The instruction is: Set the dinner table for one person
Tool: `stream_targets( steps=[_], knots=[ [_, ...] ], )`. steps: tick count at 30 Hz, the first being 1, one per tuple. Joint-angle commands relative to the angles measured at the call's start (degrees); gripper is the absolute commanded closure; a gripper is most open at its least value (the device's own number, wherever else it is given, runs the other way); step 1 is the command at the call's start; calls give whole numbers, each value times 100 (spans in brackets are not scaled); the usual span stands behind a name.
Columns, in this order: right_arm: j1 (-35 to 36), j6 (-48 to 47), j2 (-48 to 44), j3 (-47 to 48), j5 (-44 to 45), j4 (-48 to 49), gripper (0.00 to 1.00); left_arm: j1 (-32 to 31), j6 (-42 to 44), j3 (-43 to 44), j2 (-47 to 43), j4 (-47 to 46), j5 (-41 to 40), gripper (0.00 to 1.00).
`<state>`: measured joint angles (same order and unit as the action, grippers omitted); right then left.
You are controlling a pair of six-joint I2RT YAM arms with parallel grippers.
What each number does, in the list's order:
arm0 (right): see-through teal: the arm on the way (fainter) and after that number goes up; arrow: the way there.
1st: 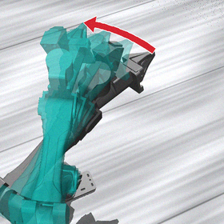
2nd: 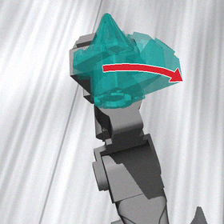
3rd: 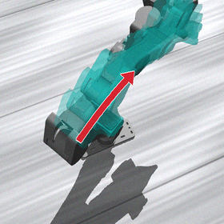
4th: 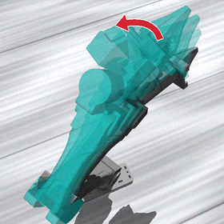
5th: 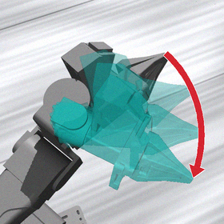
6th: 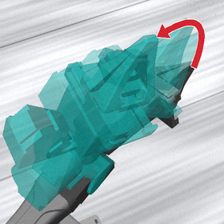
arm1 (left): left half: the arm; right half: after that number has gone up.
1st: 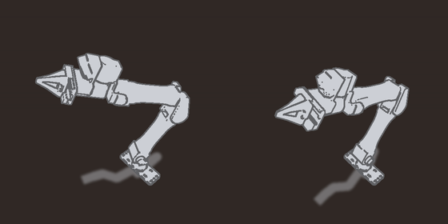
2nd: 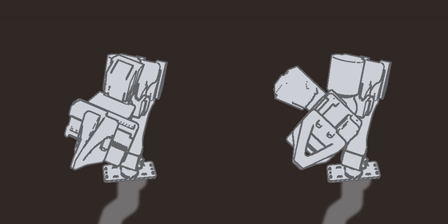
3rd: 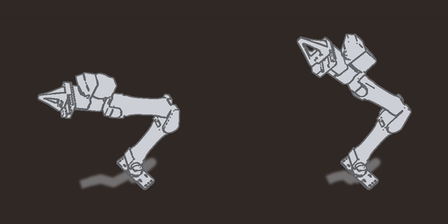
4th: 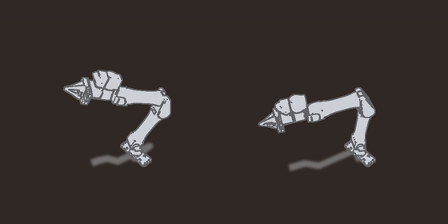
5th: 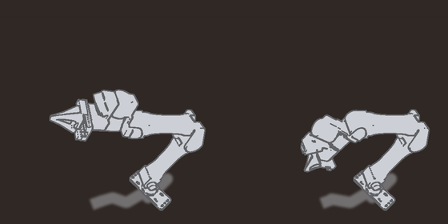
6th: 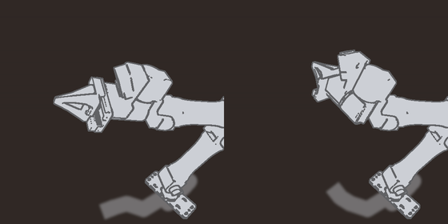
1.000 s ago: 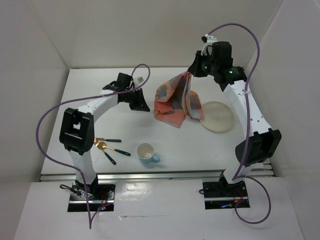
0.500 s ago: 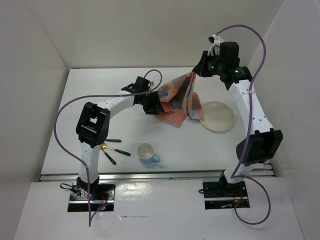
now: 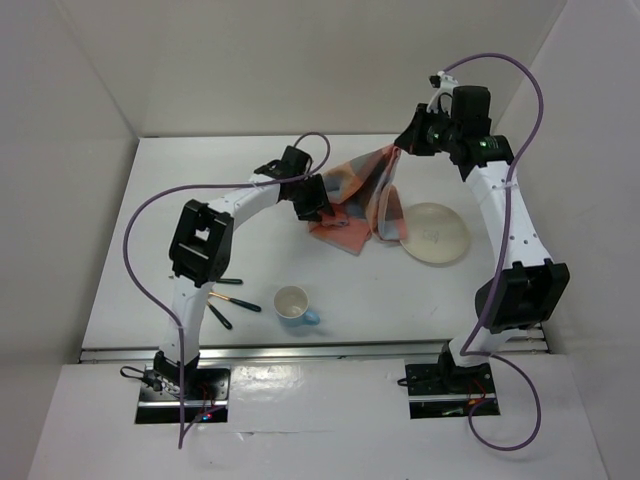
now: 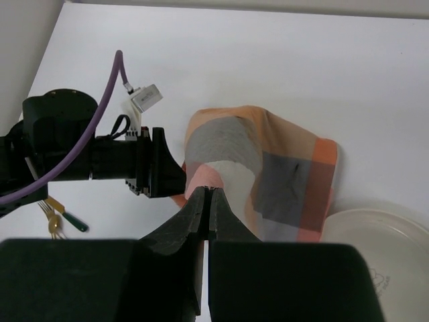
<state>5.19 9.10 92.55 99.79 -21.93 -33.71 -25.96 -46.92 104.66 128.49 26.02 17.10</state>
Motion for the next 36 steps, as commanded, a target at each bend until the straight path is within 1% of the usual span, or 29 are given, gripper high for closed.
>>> stream_targets(
  steps=[1, 2, 4, 6, 8, 10, 11, 12, 14, 15, 17, 19, 22, 24, 27, 28, 32, 33, 34, 35, 36],
  knots=[
    [-62, 13, -396, -3, -171, 84, 100, -41, -28, 108, 63, 298, -101, 38],
    [-62, 13, -396, -55, -171, 84, 100, -41, -28, -128, 2, 194, -102, 36],
    [-114, 13, -396, -56, -171, 84, 100, -41, -28, -270, -61, 53, -102, 35],
    [-115, 13, -396, -56, -171, 84, 100, -41, -28, -271, -61, 113, -102, 37],
    [-115, 13, -396, -56, -171, 84, 100, -41, -28, -271, -61, 114, -49, 44],
    [-115, 13, -448, -109, -171, 84, 100, -41, -28, -271, -61, 114, -49, 61],
    [-115, 13, -449, -109, -171, 84, 100, -41, -28, -271, -61, 114, -49, 77],
    [-115, 13, -449, -109, -171, 84, 100, -41, -28, -219, -121, 114, -49, 83],
    [-115, 13, -449, -109, -118, 23, 100, -41, -28, -157, -245, 166, -49, 89],
    [-115, 13, -449, -109, -118, 23, 100, -41, 33, -104, -245, 236, -101, 95],
    [-115, 13, -449, -109, -66, -29, 100, -41, 94, 27, -464, 429, -154, 100],
    [-167, 13, -449, -109, -65, -30, 100, -41, 183, 98, -631, 483, -216, 100],
    [-237, 13, -501, 5, 48, -83, 100, -41, 463, 299, -991, 816, -330, 100],
    [-238, 65, -554, 6, 49, -135, 100, 82, 647, 440, -1306, 1140, -391, 100],
    [-361, 127, -676, 58, 49, -135, 100, 371, 710, 564, -1781, 1396, -523, 100],
    [-361, 127, -738, 128, 49, -135, 100, 450, 762, 564, -2192, 1449, -524, 100],
    [-361, 180, -809, 549, 49, -346, 100, 1003, 956, 397, -3168, 1450, -577, 100],
    [-361, 180, -887, 620, 49, -346, 100, 1274, 956, 484, -3294, 1450, -577, 100],
    [-413, 180, -949, 777, 49, -494, 100, 1416, 1104, 702, -3382, 1563, -577, 100],
    [-414, 119, -950, 779, 49, -548, 100, 1566, 1158, 705, -3461, 1616, -524, 100],
    [-414, 118, -1011, 927, 49, -601, 100, 1698, 1158, 957, -3523, 1765, -524, 100]
  ],
)
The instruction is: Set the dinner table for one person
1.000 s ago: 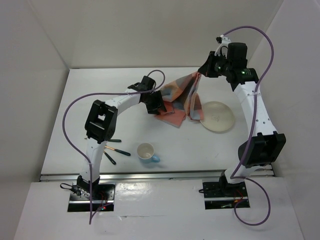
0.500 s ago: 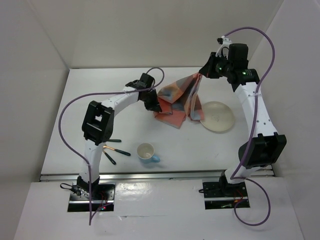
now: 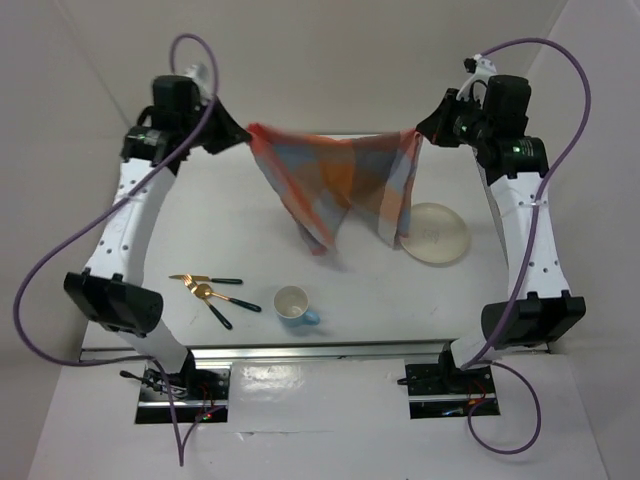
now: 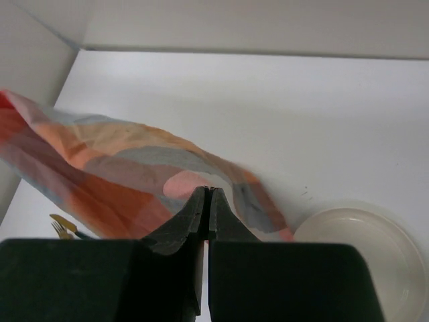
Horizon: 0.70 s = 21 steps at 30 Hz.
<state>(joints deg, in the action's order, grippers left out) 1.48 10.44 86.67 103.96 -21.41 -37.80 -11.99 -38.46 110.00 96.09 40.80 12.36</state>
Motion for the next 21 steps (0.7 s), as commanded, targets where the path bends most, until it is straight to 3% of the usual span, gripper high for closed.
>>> stream_targets(
  steps=[1, 6, 10, 21],
  knots=[
    [-42, -15, -423, 589, -4, -297, 100, 546, 382, 557, -336, 358, -49, 100],
    [-42, -15, -406, 836, -197, -289, 100, 1040, 436, 944, -750, 131, -94, 100],
    [-42, 90, 67, 1125, -451, 157, 100, 1383, 558, 1585, -180, 306, 310, 100],
    [-42, 327, 2107, 2585, -750, 1221, 100, 1550, 559, 2974, 1569, 7, 856, 100]
  ],
)
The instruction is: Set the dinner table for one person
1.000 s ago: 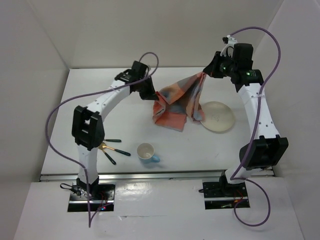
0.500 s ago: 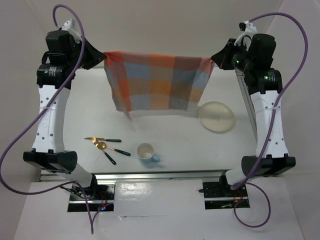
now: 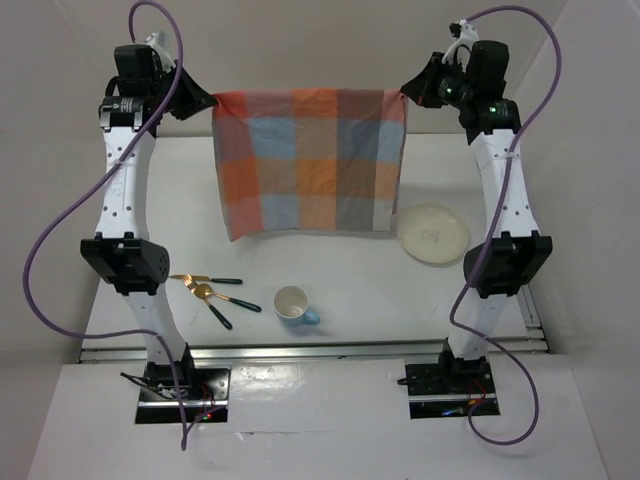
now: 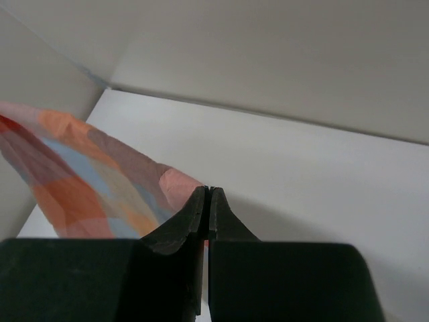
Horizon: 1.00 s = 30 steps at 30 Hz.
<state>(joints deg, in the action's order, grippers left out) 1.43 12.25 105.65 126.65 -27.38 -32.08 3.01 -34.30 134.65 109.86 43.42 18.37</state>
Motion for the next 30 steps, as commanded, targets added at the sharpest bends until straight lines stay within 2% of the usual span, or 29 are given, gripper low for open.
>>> stream_targets(
  steps=[1, 8, 12, 13, 15, 16, 18, 19, 20, 21, 22, 23, 25, 26, 27, 29, 30],
  knots=[
    [-38, 224, 272, 369, -154, 737, 100, 103, 143, 597, 272, -255, 307, 100],
    [-143, 533, 518, 369, -399, 1344, 100, 288, -93, 650, 448, -668, 606, 100],
    [-143, 481, 116, -331, -400, 1404, 100, 411, -94, -86, 54, -870, 668, 100],
    [-143, 480, -60, -995, -400, 1493, 100, 411, -94, -593, -261, -922, 668, 100],
    [-143, 480, -622, -1728, -452, 1739, 100, 473, -42, -1184, -622, -993, 668, 100],
    [-143, 480, -798, -2462, -522, 1792, 100, 525, -41, -1839, -1016, -1045, 668, 100],
    [-143, 428, -1350, -3196, -733, 1915, 100, 526, 37, -2606, -1483, -1046, 668, 100],
    [-143, 427, -1510, -3538, -734, 1916, 98, 526, 90, -3054, -1738, -1116, 616, 100],
    [-143, 427, -1851, -4247, -839, 1916, 93, 526, 91, -3981, -2288, -1116, 615, 100],
    [-143, 375, -2029, -4593, -918, 1916, 86, 526, 160, -4434, -2572, -1116, 615, 100],
    [-143, 314, -2187, -4919, -1067, 1820, 73, 578, 213, -4882, -2862, -1116, 537, 94],
    [-74, 313, -2354, -5487, -1068, 1741, 40, 578, 214, -5574, -3126, -1047, 449, 56],
    [50, 313, -2820, -5957, -1068, 1521, 19, 709, 362, -5993, -3742, -827, 247, 22],
    [155, 313, -2926, -6281, -868, 1407, 12, 762, 433, -6064, -3840, -731, 159, 0],
    [208, 313, -3136, -6380, -762, 1223, 6, 824, 546, -5943, -3893, -616, 1, 0],
    [261, 427, -3260, -6512, -314, 1099, 5, 824, 600, -5636, -3894, -440, -62, 0],
    [261, 488, -3261, -6513, -95, 1011, 5, 824, 600, -5634, -3841, -440, -62, 5]
  ],
)
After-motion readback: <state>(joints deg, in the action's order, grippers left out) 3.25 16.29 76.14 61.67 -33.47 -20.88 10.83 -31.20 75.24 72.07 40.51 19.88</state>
